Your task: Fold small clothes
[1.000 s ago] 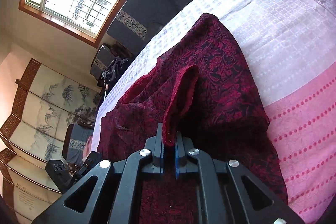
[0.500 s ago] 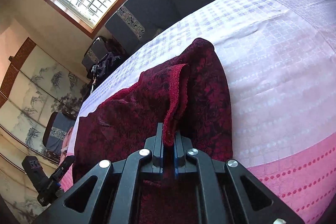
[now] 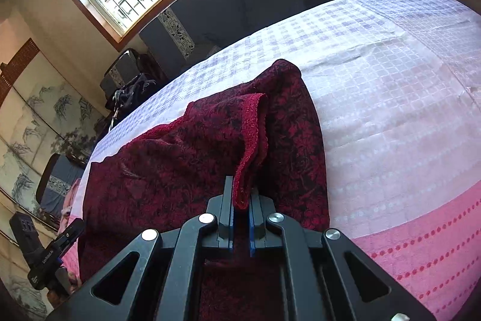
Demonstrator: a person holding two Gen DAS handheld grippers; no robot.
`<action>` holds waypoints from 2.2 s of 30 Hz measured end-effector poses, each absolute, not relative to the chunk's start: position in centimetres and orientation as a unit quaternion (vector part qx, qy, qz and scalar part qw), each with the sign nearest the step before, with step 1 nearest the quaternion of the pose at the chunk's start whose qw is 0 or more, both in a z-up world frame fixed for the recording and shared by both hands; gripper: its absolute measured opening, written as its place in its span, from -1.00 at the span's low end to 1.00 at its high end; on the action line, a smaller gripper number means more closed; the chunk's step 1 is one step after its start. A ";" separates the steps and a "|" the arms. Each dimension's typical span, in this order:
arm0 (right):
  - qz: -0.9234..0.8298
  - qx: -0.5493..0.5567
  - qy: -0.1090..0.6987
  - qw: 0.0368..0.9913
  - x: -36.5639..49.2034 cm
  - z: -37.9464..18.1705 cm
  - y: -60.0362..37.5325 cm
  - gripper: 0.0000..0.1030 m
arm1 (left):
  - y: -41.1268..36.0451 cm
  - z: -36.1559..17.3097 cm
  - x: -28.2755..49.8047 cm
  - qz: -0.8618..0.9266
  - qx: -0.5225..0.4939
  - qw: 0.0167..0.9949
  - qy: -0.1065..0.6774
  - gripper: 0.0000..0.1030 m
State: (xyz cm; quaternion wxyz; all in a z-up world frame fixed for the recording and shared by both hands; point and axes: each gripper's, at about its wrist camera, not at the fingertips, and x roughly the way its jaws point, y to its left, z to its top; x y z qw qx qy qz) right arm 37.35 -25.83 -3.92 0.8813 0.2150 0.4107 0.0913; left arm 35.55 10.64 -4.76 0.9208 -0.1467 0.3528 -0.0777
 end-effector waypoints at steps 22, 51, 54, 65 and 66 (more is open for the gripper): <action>0.060 0.204 0.406 0.889 37.0 -3.4 -26.0 -0.86 | 10.9 -5.1 35.8 -0.079 -0.152 0.919 0.356 0.48; 0.020 0.173 0.417 0.892 36.6 -3.7 -24.5 -0.89 | 10.7 -5.5 35.9 -0.071 -0.136 0.918 0.366 0.48; 0.015 0.160 0.419 0.894 36.7 -3.6 -24.1 -0.89 | 10.4 -5.5 36.0 -0.068 -0.127 0.917 0.372 0.50; 0.014 0.152 0.443 0.884 34.0 -1.8 -24.9 -0.55 | 8.0 -3.3 31.6 -0.031 -0.015 0.938 0.346 0.50; 0.012 0.149 0.434 0.888 33.0 -1.3 -25.2 -0.53 | 7.8 -2.9 30.7 -0.031 -0.002 0.940 0.340 0.50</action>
